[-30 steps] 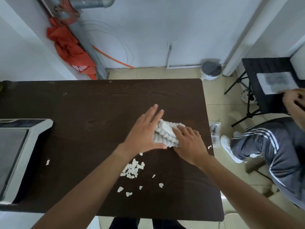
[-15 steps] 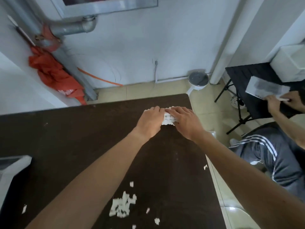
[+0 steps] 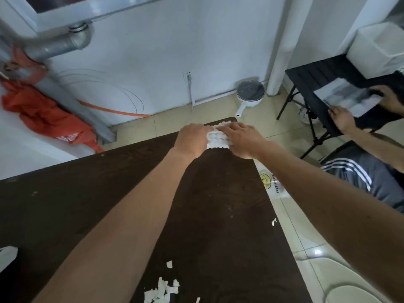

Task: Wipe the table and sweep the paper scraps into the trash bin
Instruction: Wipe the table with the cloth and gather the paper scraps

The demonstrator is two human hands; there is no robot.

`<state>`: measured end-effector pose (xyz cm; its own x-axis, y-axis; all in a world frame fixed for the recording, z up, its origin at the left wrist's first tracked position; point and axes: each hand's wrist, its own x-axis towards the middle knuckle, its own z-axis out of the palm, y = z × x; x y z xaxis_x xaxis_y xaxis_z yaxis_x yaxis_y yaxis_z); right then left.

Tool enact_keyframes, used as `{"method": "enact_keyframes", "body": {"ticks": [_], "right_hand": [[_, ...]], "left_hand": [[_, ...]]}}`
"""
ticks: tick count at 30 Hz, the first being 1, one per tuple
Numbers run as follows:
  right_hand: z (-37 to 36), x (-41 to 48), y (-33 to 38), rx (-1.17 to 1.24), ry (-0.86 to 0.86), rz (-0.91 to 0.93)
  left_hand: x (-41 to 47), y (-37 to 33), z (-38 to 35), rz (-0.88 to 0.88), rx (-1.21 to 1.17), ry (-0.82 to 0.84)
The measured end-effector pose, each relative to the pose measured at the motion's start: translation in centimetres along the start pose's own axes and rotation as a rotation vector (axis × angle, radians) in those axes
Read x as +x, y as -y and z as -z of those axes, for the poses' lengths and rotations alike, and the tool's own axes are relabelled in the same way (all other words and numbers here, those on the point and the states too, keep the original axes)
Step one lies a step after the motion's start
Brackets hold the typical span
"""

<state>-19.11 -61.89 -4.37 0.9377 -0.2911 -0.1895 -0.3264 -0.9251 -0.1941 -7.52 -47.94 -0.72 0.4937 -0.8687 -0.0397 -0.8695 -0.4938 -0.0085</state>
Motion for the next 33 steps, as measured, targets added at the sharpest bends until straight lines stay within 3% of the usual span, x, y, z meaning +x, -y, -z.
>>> {"method": "enact_keyframes", "body": {"ticks": [13, 20, 33], "right_hand": [[0.0, -6.5, 1.7, 0.018, 0.153, -0.097], [-1.5, -15.2, 4.7, 0.092, 0.191, -0.196], [-7.5, -32.5, 12.3, 0.162, 0.018, -0.485]], "left_hand": [[-6.1, -2.6, -1.6, -0.063, -0.137, 0.052], [-12.3, -5.3, -1.3, -0.156, -0.211, 0.106], [-24.6, -10.6, -1.3, -0.478, -0.185, 0.159]]}}
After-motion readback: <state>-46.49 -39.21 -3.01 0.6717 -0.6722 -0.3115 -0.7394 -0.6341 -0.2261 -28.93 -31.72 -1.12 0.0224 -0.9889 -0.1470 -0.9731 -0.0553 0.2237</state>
